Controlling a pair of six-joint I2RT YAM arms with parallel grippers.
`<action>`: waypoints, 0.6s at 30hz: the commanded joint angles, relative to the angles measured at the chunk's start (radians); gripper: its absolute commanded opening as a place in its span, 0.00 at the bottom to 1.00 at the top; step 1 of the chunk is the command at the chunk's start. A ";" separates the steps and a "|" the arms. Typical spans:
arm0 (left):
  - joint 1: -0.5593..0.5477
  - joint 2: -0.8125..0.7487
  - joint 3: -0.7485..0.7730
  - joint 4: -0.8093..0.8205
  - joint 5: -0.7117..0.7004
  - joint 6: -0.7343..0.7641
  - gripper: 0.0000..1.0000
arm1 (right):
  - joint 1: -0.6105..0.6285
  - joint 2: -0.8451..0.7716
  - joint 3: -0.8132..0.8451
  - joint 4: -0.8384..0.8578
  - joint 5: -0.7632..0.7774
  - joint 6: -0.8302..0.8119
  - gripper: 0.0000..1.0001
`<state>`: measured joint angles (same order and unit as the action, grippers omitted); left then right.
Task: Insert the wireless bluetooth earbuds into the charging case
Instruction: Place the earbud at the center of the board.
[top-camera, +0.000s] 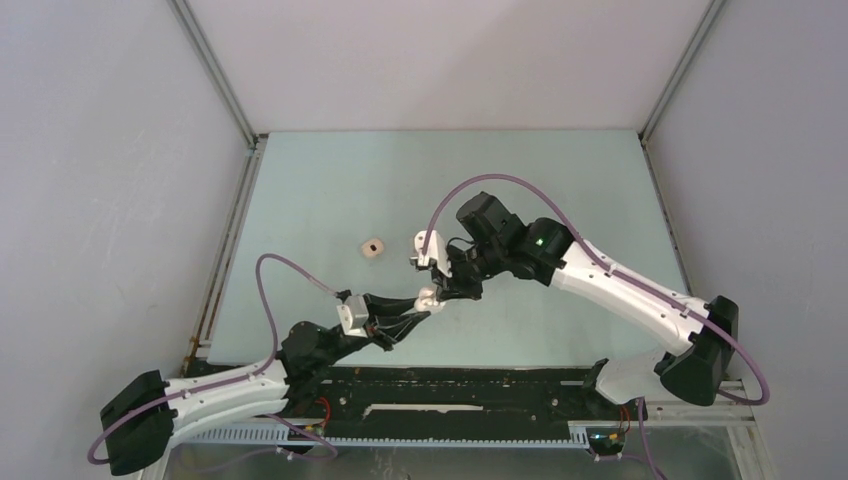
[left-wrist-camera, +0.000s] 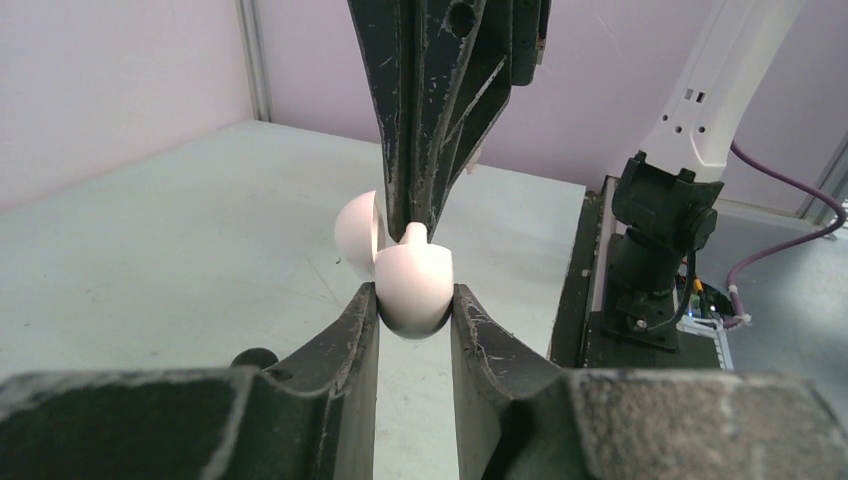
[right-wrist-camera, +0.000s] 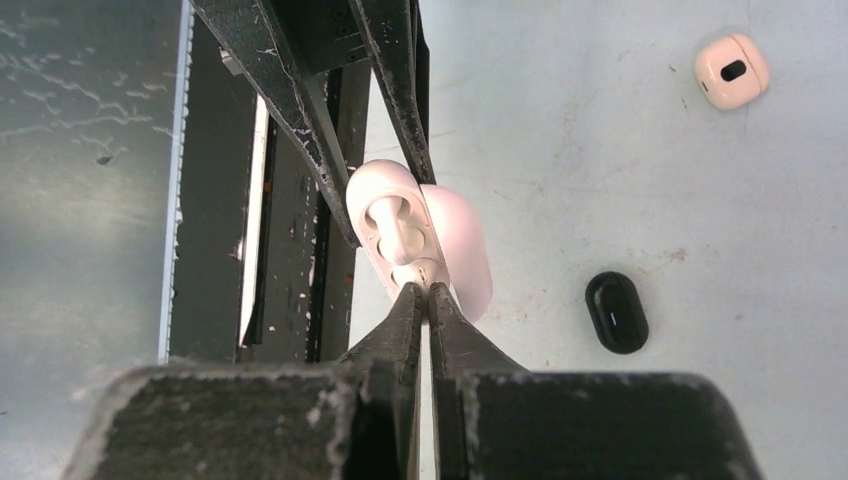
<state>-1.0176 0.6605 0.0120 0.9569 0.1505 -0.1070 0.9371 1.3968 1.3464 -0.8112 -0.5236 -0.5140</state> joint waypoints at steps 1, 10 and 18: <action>0.003 -0.020 -0.160 0.083 -0.021 -0.013 0.00 | -0.047 -0.061 -0.020 0.106 -0.104 0.057 0.00; 0.044 -0.047 -0.186 0.140 0.046 -0.067 0.00 | -0.071 -0.136 -0.103 0.190 -0.148 0.055 0.00; 0.060 -0.005 -0.184 0.188 0.084 -0.094 0.00 | -0.080 -0.142 -0.105 0.239 -0.178 0.078 0.00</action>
<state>-0.9649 0.6422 0.0120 1.0523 0.1955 -0.1768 0.8608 1.2766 1.2407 -0.6456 -0.6628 -0.4549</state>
